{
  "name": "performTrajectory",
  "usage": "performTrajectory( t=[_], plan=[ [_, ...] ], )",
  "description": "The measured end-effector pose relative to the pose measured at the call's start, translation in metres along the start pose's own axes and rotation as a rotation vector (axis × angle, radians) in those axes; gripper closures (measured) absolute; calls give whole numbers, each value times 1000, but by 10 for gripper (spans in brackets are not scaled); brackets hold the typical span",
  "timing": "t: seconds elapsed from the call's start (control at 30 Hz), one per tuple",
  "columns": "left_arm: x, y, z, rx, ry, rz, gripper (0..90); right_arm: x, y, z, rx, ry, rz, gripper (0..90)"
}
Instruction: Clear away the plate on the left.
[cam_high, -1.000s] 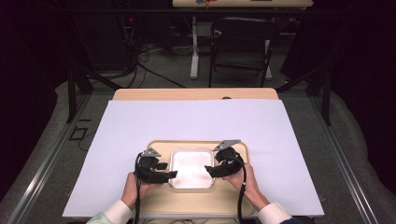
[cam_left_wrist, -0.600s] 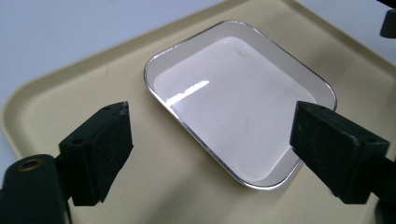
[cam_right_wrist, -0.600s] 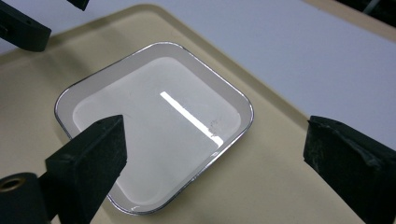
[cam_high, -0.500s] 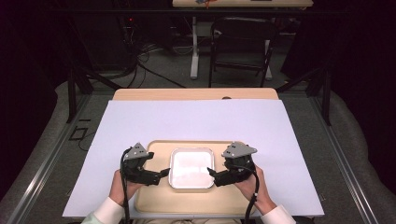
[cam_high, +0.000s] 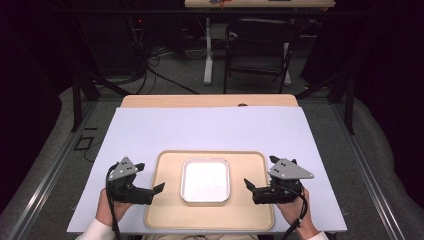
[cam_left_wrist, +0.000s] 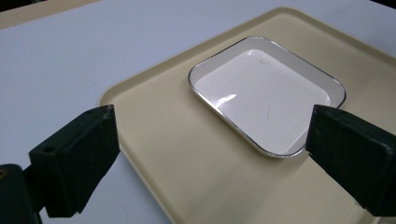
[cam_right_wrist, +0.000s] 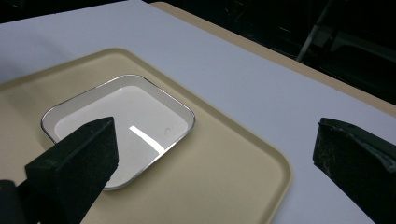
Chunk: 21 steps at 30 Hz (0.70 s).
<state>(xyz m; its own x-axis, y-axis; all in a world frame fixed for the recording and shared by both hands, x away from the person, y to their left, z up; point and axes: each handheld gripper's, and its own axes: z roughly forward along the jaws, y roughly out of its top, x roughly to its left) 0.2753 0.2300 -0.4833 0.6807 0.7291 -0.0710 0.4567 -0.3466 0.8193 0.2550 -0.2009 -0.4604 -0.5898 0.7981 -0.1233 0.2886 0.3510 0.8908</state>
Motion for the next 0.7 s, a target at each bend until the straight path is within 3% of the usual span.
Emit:
performTrajectory(
  t=[0.13,0.3,0.47,0.57,0.7],
  plan=[
    [4,-8,-11,-5,28,-12,4,-9,-14,-14,4,-31,16,0],
    [11,-18,-20,0,67,-16,4,-20,-35,-27,25,-34,47,0],
    [19,-32,-27,-38,87,-61,0,-23,-53,-38,48,-72,67,0],
    [23,-42,-28,-60,89,-119,0,-23,-58,-40,70,-86,72,0],
    [23,-47,-25,-43,86,-128,0,-25,-60,-36,86,-110,77,0]
  ],
)
